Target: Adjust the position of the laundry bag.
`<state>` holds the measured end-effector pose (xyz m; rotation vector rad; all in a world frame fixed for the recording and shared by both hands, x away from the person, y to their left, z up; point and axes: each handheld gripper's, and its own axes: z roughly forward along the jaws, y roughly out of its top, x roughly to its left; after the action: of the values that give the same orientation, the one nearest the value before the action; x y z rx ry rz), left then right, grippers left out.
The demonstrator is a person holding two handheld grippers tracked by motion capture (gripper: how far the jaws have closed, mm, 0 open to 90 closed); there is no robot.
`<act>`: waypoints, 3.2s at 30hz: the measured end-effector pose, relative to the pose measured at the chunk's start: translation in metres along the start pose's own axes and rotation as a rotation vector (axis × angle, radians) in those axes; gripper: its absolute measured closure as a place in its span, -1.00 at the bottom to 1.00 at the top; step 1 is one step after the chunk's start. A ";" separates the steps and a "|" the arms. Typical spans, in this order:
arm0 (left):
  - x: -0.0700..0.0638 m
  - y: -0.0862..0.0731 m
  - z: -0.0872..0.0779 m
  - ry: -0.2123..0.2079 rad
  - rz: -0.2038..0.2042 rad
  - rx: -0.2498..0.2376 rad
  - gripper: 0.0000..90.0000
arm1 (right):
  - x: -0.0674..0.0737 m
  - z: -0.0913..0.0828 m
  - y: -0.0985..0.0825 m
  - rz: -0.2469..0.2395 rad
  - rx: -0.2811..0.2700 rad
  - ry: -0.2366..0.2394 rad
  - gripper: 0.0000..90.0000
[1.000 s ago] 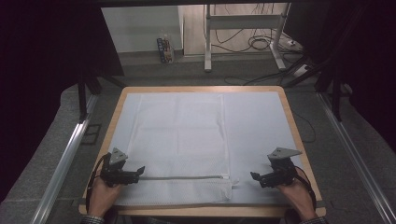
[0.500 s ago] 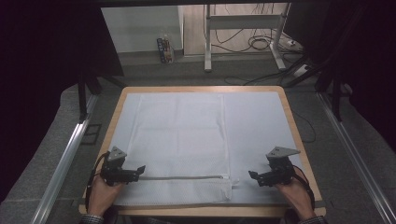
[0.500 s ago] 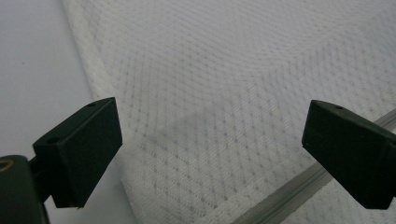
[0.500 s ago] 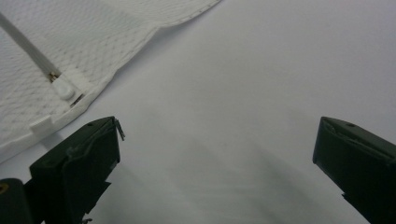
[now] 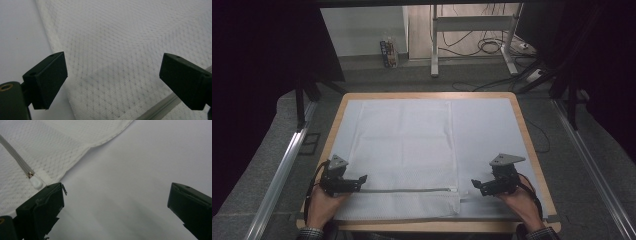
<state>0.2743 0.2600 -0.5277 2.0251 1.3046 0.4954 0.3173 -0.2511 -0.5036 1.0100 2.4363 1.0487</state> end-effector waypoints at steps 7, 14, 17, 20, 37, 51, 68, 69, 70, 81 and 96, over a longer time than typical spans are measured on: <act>0.002 0.001 0.001 0.012 0.005 0.003 -0.76 | 0.002 0.006 0.006 0.004 0.008 0.007 -0.97; 0.005 0.003 0.002 0.005 0.001 0.013 -0.72 | 0.006 0.010 0.016 -0.007 0.015 -0.016 -0.74; 0.005 0.004 0.004 0.013 0.006 0.023 -0.71 | 0.008 0.012 0.019 -0.011 0.023 -0.009 -0.56; 0.007 0.005 0.004 -0.008 -0.003 0.007 -0.81 | 0.009 0.016 0.023 -0.009 0.037 0.004 -0.36; 0.020 0.007 0.004 0.029 -0.035 -0.003 -0.13 | 0.015 0.038 0.042 -0.024 0.011 0.033 -0.02; 0.036 0.006 0.008 0.079 -0.099 0.009 0.39 | 0.019 0.065 0.058 -0.049 0.042 0.018 0.45; 0.051 0.007 0.024 0.075 -0.166 0.089 0.60 | 0.013 0.084 0.058 0.027 0.118 0.053 0.89; 0.052 0.008 0.024 0.060 -0.172 0.090 0.67 | 0.013 0.085 0.058 0.030 0.117 0.056 0.94; 0.054 0.008 0.025 0.028 -0.184 0.081 0.79 | 0.013 0.085 0.059 0.030 0.118 0.055 0.95; 0.053 0.012 0.026 -0.023 -0.192 0.090 0.98 | 0.012 0.080 0.059 -0.012 0.139 0.035 0.99; 0.052 0.012 0.026 -0.021 -0.180 0.097 0.96 | 0.014 0.086 0.058 -0.009 0.107 -0.017 0.34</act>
<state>0.3208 0.2949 -0.5391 1.9608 1.5072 0.3322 0.3796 -0.1688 -0.5209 1.0350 2.5039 0.9113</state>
